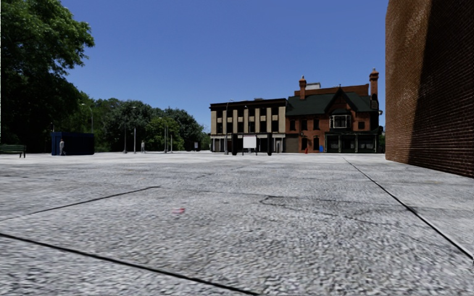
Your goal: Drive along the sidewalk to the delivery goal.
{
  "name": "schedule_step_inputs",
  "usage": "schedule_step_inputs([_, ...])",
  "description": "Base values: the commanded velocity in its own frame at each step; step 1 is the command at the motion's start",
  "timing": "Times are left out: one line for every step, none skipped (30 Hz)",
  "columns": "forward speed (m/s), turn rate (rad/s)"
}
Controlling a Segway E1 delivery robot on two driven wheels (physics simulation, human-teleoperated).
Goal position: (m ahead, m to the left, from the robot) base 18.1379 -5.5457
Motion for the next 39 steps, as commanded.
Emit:
schedule_step_inputs([2.0, 0.0])
schedule_step_inputs([2.0, 0.0])
schedule_step_inputs([2.0, 0.0])
schedule_step_inputs([2.0, 0.0])
schedule_step_inputs([2.0, -0.01])
schedule_step_inputs([2.0, -0.02])
schedule_step_inputs([2.0, -0.04])
schedule_step_inputs([2.0, -0.06])
schedule_step_inputs([2.0, -0.12])
schedule_step_inputs([2.0, -0.18])
schedule_step_inputs([2.0, -0.2])
schedule_step_inputs([2.0, -0.21])
schedule_step_inputs([2.0, -0.21])
schedule_step_inputs([2.0, -0.21])
schedule_step_inputs([2.0, -0.21])
schedule_step_inputs([2.0, -0.21])
schedule_step_inputs([2.0, -0.21])
schedule_step_inputs([2.0, -0.21])
schedule_step_inputs([2.0, -0.21])
schedule_step_inputs([2.0, -0.21])
schedule_step_inputs([2.0, -0.21])
schedule_step_inputs([2.0, -0.21])
schedule_step_inputs([2.0, -0.21])
schedule_step_inputs([2.0, -0.21])
schedule_step_inputs([2.0, -0.21])
schedule_step_inputs([2.0, -0.21])
schedule_step_inputs([2.0, -0.21])
schedule_step_inputs([2.0, -0.21])
schedule_step_inputs([2.0, -0.21])
schedule_step_inputs([2.0, -0.21])
schedule_step_inputs([2.0, -0.21])
schedule_step_inputs([2.0, -0.21])
schedule_step_inputs([2.0, -0.21])
schedule_step_inputs([2.0, -0.21])
schedule_step_inputs([2.0, -0.21])
schedule_step_inputs([2.0, -0.21])
schedule_step_inputs([2.0, -0.21])
schedule_step_inputs([2.0, -0.21])
schedule_step_inputs([2.0, -0.22])
